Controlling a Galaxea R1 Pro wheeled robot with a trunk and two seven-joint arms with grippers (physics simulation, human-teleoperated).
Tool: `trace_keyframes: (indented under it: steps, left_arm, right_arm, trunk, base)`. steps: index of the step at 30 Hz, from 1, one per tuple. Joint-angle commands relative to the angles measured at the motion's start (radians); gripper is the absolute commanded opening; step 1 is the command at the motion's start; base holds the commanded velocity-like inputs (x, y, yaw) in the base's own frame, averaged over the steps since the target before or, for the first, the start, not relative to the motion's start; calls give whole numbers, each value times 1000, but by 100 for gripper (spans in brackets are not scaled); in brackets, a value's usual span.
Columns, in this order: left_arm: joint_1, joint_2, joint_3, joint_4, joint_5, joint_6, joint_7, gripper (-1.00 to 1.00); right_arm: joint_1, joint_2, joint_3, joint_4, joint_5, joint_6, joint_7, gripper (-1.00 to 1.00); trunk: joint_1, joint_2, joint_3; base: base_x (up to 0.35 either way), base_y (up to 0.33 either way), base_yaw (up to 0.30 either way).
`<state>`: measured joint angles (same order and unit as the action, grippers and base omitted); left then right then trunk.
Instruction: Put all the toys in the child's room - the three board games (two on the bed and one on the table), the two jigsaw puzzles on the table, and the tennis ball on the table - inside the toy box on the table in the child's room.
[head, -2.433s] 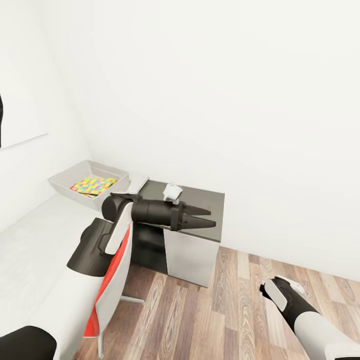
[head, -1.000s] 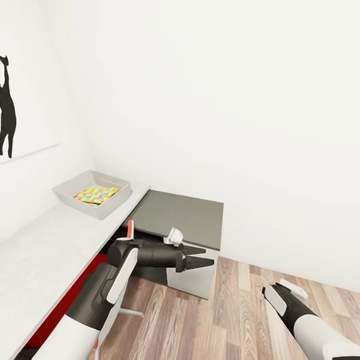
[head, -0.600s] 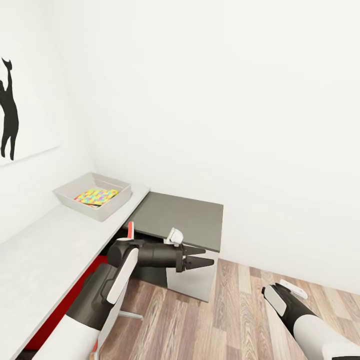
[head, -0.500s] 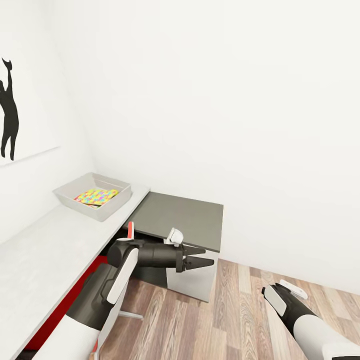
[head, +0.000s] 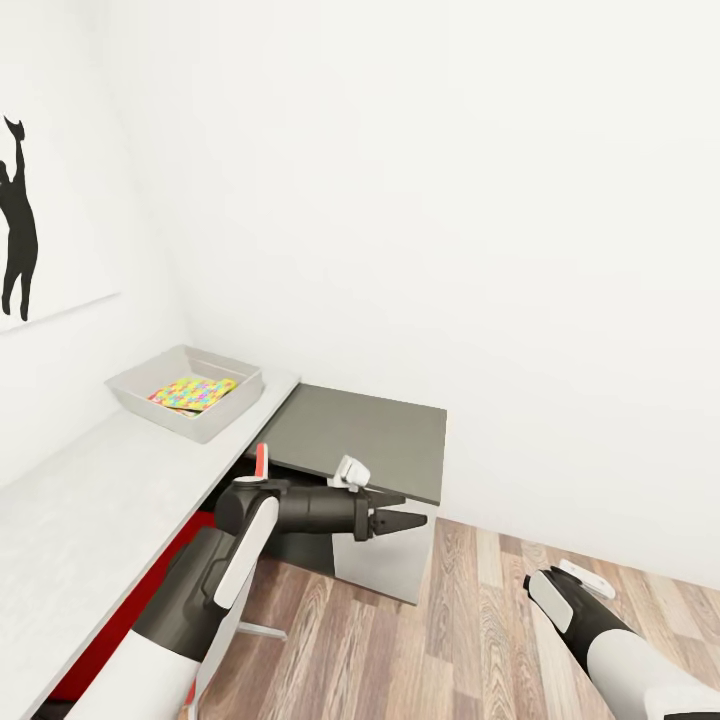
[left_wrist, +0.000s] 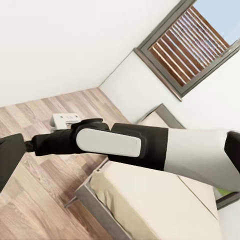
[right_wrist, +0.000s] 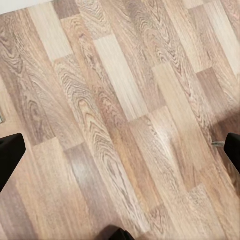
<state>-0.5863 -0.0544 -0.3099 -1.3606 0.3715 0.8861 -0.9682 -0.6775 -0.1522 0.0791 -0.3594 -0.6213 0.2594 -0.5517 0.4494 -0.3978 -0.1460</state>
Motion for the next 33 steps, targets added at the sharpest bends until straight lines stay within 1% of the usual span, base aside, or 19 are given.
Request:
trace_keyframes:
  steps: [1,5,6,7,8,9,11,12,14,15,17,18,19,21,23,24,28,29,33]
  left_arm:
    - [-1,0,0,0,2,5,0,100]
    - [0,2,0,8,3,5,16,100]
    - [0,0,0,30,2,6,61,100]
    - [0,0,0,34,2,6,75,100]
    - [0,-1,1,39,2,7,106,100]
    - [0,-1,1,41,2,7,124,100]
    - [4,-3,-1,55,4,8,198,100]
    - [7,-4,-2,62,5,8,217,100]
    - [21,-6,-9,97,4,7,296,100]
    - [24,-6,-10,108,5,7,317,100]
    - [31,-6,-13,162,5,6,394,100]
    - [32,-6,-13,176,5,6,411,100]
    - [33,-6,-13,208,5,4,442,100]
    - [34,-6,-14,244,5,-3,473,100]
    - [35,-7,-15,323,5,-45,530,100]
    - [35,-7,-15,343,6,-59,545,100]
    - [36,-8,-16,475,6,-139,634,100]
    - [36,-8,-16,521,5,-169,664,100]
    - [36,-11,-17,633,3,-259,744,100]
  right_arm:
    - [-1,-1,8,-2,-5,9,-7,100]
    - [-1,-1,8,-1,-5,20,-6,100]
    - [-1,-1,8,-1,-5,27,-5,100]
    - [-1,-1,8,-1,-5,28,-5,100]
    - [-1,-1,8,-1,-5,29,-6,100]
    - [-1,-1,8,-1,-4,29,-6,100]
    - [-1,-1,8,-1,-4,30,-7,100]
    - [-1,-1,8,-1,-4,30,-7,100]
    - [-1,-1,8,-1,-4,30,-7,100]
    - [-1,0,8,-1,-4,31,-8,100]
    - [-1,0,8,-1,-3,34,-9,100]
    - [-1,0,8,-1,-3,36,-9,100]
    - [-1,0,8,-1,-3,40,-9,100]
    - [-1,0,8,-1,-3,44,-8,100]
    - [-1,1,8,-1,-4,48,-7,100]
    - [-1,2,8,0,-5,48,-7,100]
    - [-1,6,7,11,-6,48,-6,100]
    - [-1,9,6,22,-6,46,-5,100]
    - [-1,15,6,56,-5,40,-6,100]
  trunk:
    - [1,-2,-2]
    - [1,-2,-2]
    - [1,-2,-2]
    - [1,-2,-2]
    - [1,-2,-2]
    - [1,-2,-2]
    - [1,-2,-2]
    - [1,-2,-2]
    - [1,-2,-2]
    - [1,-2,-2]
    - [1,-2,-2]
    - [1,-2,-2]
    - [1,-2,-2]
    - [1,-2,-2]
    - [1,-2,-2]
    - [1,-2,-2]
    - [1,-2,-2]
    - [1,-2,-2]
    - [1,-2,-2]
  base:
    - [0,0,0]
    - [0,0,0]
    - [0,0,0]
    - [0,0,0]
    - [0,0,0]
    - [0,0,0]
    - [0,0,0]
    - [0,0,0]
    - [0,0,0]
    - [0,0,0]
    - [0,0,0]
    - [0,0,0]
    - [0,0,0]
    - [0,0,0]
    - [0,0,0]
    - [0,0,0]
    - [0,0,0]
    - [0,0,0]
    - [0,0,0]
